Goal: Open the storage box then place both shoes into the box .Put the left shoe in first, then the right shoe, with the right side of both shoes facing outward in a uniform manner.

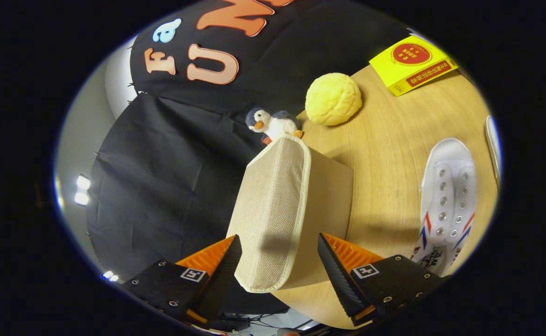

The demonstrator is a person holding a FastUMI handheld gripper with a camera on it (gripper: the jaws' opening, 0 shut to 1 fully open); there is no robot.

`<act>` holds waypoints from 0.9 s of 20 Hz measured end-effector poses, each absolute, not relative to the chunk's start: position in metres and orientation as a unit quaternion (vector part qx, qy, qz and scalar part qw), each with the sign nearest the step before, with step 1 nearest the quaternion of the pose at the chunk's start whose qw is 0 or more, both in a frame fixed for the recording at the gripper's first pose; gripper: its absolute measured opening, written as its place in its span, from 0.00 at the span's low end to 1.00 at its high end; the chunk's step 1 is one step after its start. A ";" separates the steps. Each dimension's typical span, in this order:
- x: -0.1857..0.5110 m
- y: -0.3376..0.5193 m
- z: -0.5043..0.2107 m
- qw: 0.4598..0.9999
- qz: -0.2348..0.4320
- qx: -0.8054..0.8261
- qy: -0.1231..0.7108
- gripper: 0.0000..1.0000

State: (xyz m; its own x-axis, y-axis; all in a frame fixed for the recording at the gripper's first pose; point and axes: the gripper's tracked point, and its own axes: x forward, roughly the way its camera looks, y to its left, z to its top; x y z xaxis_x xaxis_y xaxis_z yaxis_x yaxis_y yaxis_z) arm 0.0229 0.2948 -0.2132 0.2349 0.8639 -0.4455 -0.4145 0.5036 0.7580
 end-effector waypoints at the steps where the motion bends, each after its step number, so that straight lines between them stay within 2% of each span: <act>1: 0.022 0.299 -0.216 0.737 0.435 0.256 0.450 0.98; 6: 0.014 0.313 -0.211 0.692 0.468 0.291 0.467 0.98; 12: 0.020 0.306 -0.176 0.691 0.474 0.322 0.441 0.93; 14: 0.024 0.307 -0.162 0.700 0.476 0.323 0.423 0.80; 15: 0.022 0.306 -0.157 0.706 0.478 0.319 0.415 0.66; 16: 0.023 0.309 -0.154 0.714 0.476 0.315 0.406 0.57; 18: 0.017 0.315 -0.137 0.709 0.482 0.326 0.399 0.25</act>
State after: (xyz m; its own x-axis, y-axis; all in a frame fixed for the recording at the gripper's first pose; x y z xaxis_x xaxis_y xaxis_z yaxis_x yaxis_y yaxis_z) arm 0.0170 0.3145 -0.1372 0.2177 0.9431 -0.2513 -0.4240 0.3233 0.8460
